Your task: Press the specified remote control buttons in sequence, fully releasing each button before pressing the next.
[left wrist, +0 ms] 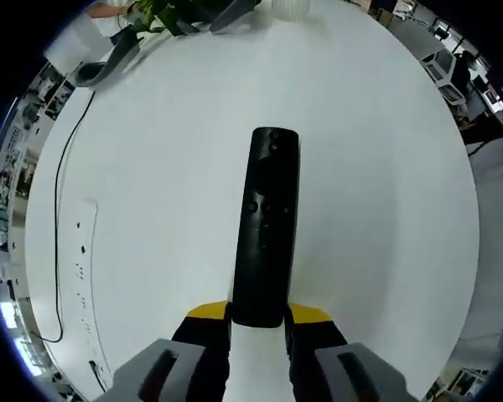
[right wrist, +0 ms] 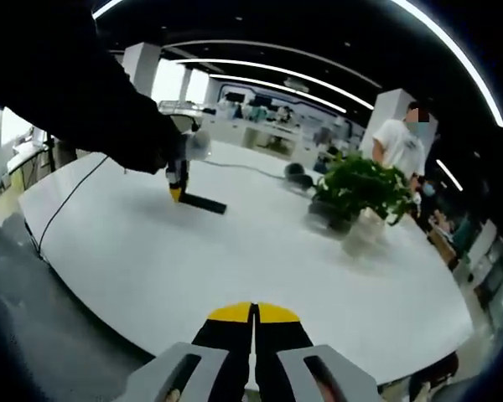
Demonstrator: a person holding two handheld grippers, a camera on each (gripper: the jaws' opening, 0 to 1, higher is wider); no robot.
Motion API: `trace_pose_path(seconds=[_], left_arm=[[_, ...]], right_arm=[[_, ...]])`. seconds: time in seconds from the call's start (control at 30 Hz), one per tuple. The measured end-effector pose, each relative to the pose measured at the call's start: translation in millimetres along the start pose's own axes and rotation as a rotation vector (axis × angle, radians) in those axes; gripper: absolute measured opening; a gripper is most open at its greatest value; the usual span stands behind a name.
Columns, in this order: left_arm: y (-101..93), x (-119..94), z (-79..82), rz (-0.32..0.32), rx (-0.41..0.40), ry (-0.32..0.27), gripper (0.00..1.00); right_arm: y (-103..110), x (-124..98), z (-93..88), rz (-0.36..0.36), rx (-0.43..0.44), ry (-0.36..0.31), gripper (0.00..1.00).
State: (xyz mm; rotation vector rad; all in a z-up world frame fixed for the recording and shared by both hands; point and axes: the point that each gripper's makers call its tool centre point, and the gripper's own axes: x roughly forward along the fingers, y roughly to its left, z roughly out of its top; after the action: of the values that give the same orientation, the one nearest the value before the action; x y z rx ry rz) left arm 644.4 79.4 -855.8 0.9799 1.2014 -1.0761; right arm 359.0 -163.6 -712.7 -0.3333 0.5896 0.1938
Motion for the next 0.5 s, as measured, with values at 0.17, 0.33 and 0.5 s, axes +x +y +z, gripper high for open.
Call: trace_pose_path(seconds=[0.17, 0.33, 0.5], left_arm=[[1.7, 2.6, -0.1, 0.052, 0.033, 0.062, 0.24], [5.2, 3.7, -1.2, 0.085, 0.039, 0.078, 0.24], [6.2, 6.0, -2.5, 0.102, 0.003, 0.079, 0.24]], right_arm=[[0.3, -0.3, 1.4, -0.001, 0.003, -0.006, 0.0], [-0.6, -2.0, 3.8, -0.004, 0.017, -0.023, 0.0], [0.0, -2.2, 4.1, -0.005, 0.015, -0.027, 0.0]])
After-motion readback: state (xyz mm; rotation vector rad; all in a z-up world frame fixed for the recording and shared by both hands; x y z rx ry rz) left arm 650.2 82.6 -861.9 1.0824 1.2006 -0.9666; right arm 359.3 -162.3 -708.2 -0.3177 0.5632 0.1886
